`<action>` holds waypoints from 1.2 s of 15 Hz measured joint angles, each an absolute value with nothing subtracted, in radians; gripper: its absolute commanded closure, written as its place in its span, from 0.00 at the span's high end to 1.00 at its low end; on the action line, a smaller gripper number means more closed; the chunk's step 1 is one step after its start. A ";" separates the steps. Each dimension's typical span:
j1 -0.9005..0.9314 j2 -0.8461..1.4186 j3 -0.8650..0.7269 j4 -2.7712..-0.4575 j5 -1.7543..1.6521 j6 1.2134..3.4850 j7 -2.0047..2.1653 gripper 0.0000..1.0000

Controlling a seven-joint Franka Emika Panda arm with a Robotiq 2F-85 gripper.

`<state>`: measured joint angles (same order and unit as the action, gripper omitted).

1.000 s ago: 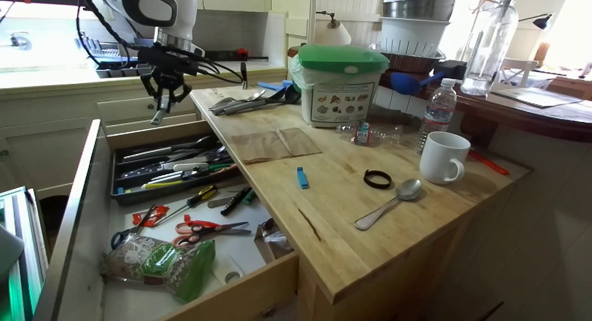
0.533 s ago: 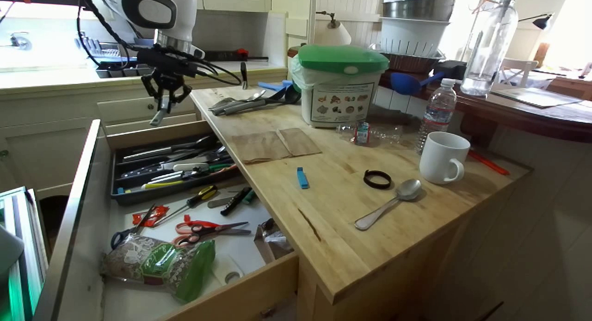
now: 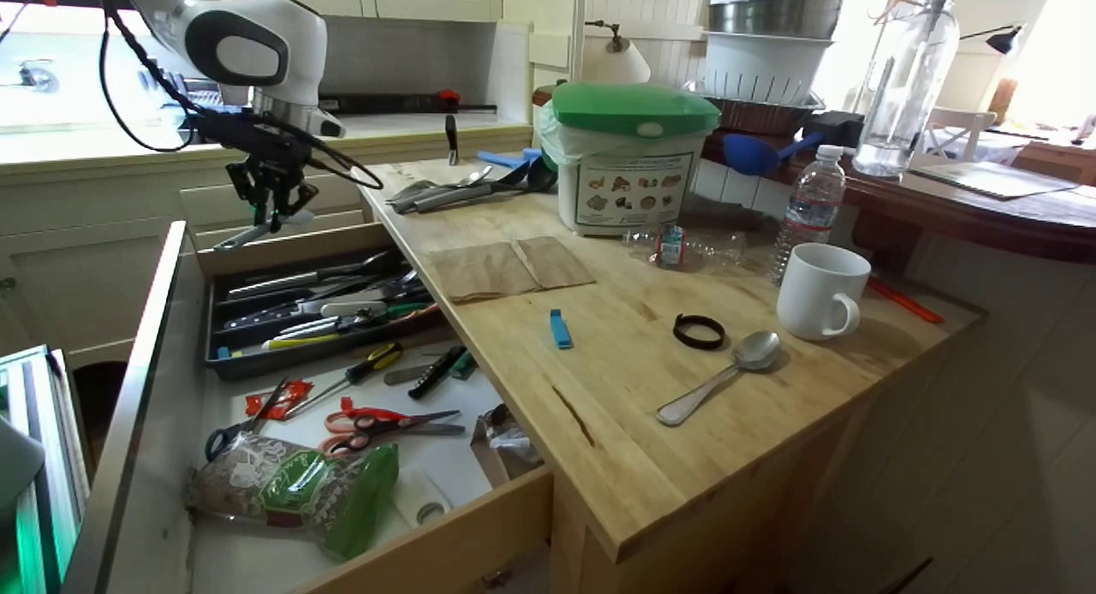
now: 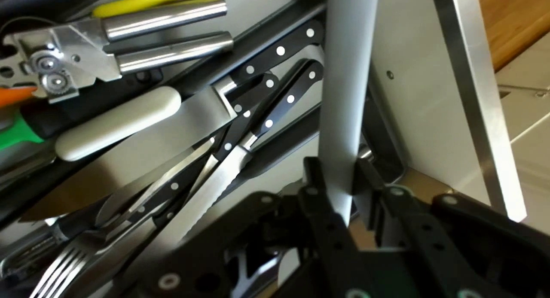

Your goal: Move the black and grey ladle in the drawer to the left, pick up the plastic grey spatula from the table and put it in the drawer

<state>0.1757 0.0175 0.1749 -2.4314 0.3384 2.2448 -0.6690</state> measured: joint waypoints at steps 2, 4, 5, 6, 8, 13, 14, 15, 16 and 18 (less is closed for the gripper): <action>0.180 0.011 0.191 -2.492 0.398 2.336 -0.609 0.06; 0.188 0.004 0.203 -2.549 0.478 2.438 -0.577 0.06; 0.193 0.004 0.209 -2.573 0.525 2.491 -0.570 0.06; 0.197 0.004 0.214 -2.592 0.571 2.540 -0.568 0.06; 0.202 0.008 0.220 -2.613 0.672 2.629 -0.567 0.06; 0.199 0.027 0.217 -2.601 0.792 2.692 -0.575 0.23; 0.199 0.040 0.216 -2.589 0.778 2.671 -0.605 0.23; 0.199 0.054 0.217 -2.577 0.773 2.654 -0.633 0.06; 0.199 0.067 0.217 -2.566 0.771 2.646 -0.649 0.06; 0.197 0.076 0.217 -2.561 0.772 2.647 -0.646 0.06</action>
<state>0.1968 0.0762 0.2172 -2.5614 0.7720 2.6470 -0.6463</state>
